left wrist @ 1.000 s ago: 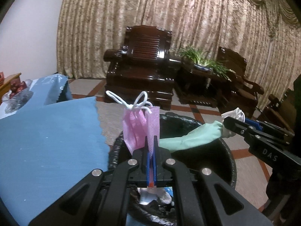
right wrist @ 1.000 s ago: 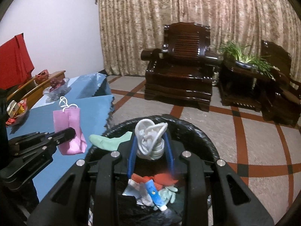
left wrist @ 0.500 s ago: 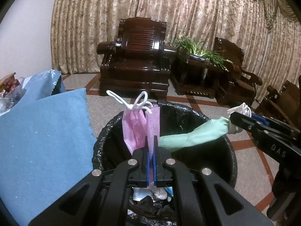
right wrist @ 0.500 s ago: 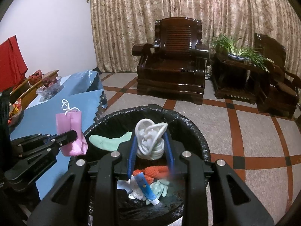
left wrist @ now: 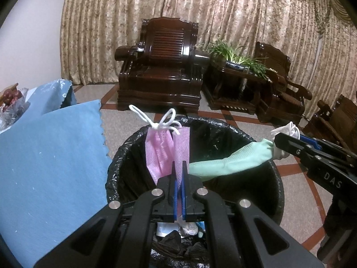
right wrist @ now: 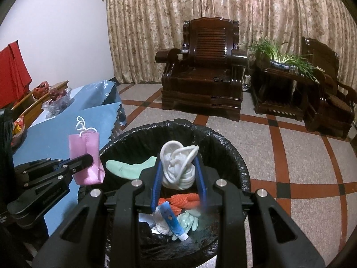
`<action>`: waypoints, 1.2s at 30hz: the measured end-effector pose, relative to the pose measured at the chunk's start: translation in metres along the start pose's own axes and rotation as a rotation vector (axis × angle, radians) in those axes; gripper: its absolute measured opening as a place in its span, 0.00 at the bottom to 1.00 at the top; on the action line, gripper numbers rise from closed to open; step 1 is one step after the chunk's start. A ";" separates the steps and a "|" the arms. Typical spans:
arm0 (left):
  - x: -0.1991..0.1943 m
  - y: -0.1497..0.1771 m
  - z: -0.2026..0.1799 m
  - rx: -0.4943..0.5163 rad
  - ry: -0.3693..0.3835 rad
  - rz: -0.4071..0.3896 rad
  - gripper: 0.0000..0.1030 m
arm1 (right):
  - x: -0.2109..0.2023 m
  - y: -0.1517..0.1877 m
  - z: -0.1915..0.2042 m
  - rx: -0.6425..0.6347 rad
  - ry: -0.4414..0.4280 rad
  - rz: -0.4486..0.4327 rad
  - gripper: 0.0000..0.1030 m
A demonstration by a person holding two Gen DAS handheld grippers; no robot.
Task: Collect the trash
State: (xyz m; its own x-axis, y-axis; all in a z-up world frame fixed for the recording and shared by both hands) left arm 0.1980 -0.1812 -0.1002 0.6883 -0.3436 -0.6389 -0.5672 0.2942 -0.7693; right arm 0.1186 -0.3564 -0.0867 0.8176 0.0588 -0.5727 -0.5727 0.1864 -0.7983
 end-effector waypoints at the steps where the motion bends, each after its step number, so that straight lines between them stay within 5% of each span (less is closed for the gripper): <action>1: 0.001 0.001 -0.001 0.000 0.000 0.001 0.02 | 0.000 0.000 0.000 0.001 -0.001 0.000 0.26; 5: 0.003 0.001 0.001 -0.011 0.004 0.008 0.05 | 0.003 0.002 -0.003 0.002 0.018 0.010 0.27; 6: 0.002 0.001 0.001 -0.018 0.005 0.010 0.13 | 0.004 0.003 -0.003 0.002 0.023 0.012 0.28; 9: 0.003 0.002 0.004 -0.045 0.020 0.014 0.39 | 0.002 0.005 -0.006 0.004 0.052 -0.001 0.60; 11: 0.000 0.002 0.005 -0.045 0.015 0.008 0.40 | 0.000 0.006 -0.007 0.006 0.056 -0.007 0.62; 14: -0.005 0.002 0.010 -0.056 0.003 -0.002 0.52 | -0.005 0.005 -0.008 0.026 0.053 -0.029 0.88; 17: -0.014 0.001 0.019 -0.071 -0.020 -0.016 0.68 | -0.012 0.005 -0.009 0.051 0.029 -0.042 0.94; 22: -0.038 0.000 0.040 -0.105 -0.065 -0.042 0.86 | -0.021 0.003 0.000 0.065 -0.004 -0.033 0.95; 36: -0.106 0.026 0.072 -0.147 -0.194 -0.043 0.93 | -0.055 0.000 0.054 0.004 -0.038 -0.037 0.95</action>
State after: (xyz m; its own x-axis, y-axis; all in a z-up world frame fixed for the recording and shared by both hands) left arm 0.1431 -0.0732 -0.0519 0.7791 -0.1711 -0.6031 -0.5855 0.1451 -0.7976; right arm 0.0772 -0.3070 -0.0450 0.8401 0.0885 -0.5352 -0.5415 0.1934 -0.8181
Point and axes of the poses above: each gripper's, at about its wrist camera, not at the fingertips, and x roughly the way its jaws point, z to its left, y to its underside, the point moved 2 cm from there along x, roughly the way its jaws point, and after that the axes turned 11 degrees about -y, right-handed, at the moved point
